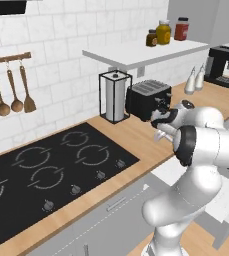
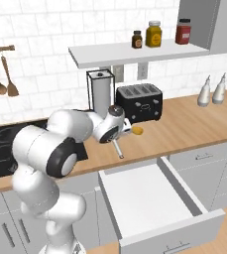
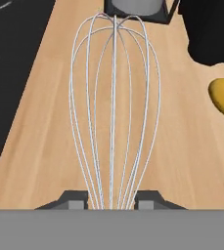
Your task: Pick the whisk from the drawer and place it on the counter.
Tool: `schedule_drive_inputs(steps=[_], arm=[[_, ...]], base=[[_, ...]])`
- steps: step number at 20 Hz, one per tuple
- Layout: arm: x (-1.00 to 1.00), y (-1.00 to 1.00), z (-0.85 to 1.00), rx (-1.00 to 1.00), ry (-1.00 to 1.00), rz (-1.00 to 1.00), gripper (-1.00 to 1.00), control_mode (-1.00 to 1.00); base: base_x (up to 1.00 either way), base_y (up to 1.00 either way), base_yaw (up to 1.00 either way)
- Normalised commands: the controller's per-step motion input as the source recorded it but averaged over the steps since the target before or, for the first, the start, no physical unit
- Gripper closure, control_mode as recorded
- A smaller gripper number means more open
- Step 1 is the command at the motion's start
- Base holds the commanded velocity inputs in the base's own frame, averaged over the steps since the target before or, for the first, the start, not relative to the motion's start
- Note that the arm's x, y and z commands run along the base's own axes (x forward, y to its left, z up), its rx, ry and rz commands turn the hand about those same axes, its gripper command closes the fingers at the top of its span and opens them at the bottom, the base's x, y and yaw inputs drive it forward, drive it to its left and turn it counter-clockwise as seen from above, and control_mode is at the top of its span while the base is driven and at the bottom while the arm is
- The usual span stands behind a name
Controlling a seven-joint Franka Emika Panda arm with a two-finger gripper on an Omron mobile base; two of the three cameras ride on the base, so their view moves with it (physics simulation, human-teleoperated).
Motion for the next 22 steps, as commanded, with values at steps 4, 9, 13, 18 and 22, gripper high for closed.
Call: schedule_drive_inputs(steps=[4, 9, 13, 18, 22], arm=[[0.69, 0.17, -0.78, 0.00, 0.01, 0.11, 1.00, -1.00], [0.57, 0.18, -0.80, 0.00, -0.06, 0.14, 1.00, -1.00], [0.08, 0.04, 0.15, 0.00, -0.05, 0.11, -1.00, -1.00], [-0.21, 0.05, 0.96, 0.00, -0.02, 0.07, -1.00, -1.00], [-0.17, 0.18, 1.00, -0.01, -0.03, 0.04, -1.00, -1.00]], base=[[0.00, 0.00, 0.00], [0.00, 0.00, 0.00], [0.00, 0.00, 0.00], [0.00, 0.00, 0.00], [0.00, 0.00, 0.00]])
